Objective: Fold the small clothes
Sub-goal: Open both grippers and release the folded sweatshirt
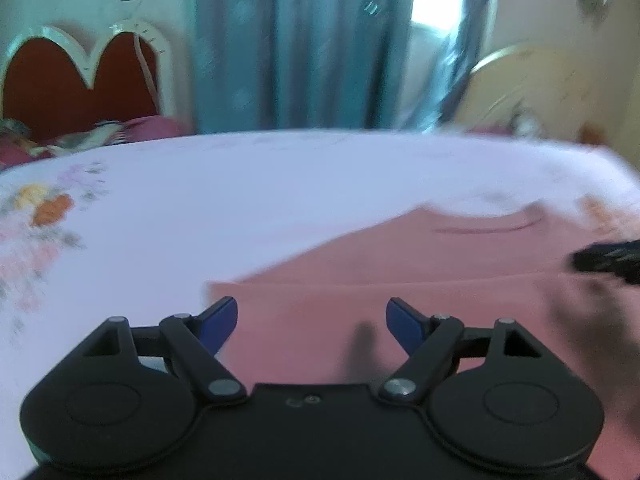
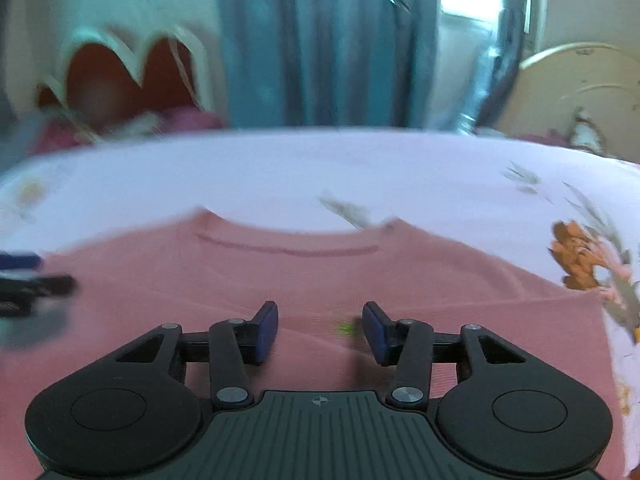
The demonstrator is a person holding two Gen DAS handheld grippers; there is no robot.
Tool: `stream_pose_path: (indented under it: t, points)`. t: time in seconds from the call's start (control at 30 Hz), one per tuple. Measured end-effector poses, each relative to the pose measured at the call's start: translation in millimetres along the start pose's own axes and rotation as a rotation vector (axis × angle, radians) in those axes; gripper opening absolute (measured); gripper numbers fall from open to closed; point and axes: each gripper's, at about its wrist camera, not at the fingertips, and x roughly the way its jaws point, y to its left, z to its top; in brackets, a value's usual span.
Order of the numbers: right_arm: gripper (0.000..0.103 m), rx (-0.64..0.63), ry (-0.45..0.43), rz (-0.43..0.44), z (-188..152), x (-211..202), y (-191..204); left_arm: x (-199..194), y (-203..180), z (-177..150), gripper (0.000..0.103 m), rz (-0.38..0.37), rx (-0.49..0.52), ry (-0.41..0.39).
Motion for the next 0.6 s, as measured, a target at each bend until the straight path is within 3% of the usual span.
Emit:
stream_pose_path:
  t: [0.17,0.23,0.33,0.47,0.6]
  points:
    - [0.048,-0.086,0.038,0.066,-31.8,-28.9,22.6,-41.0,-40.5,-38.0,0.082,-0.058,0.013,-0.036]
    - [0.048,-0.104,0.066,0.068,-46.1,-33.2,22.2,-45.2,-44.8,-53.6,0.082,-0.029,0.020,-0.010]
    - [0.048,-0.094,0.091,0.012,-62.1,-39.9,7.0,-43.4,-31.6,-70.2,0.081,-0.002,-0.002,0.050]
    - [0.047,-0.014,0.099,-0.064,-73.0,-54.7,-22.7,-56.2,-24.4,-84.6,0.081,-0.009,0.034,0.038]
    - [0.047,-0.002,0.112,-0.067,-77.3,-58.8,-28.8,-59.3,-26.1,-88.5,0.081,0.003,0.031,0.036]
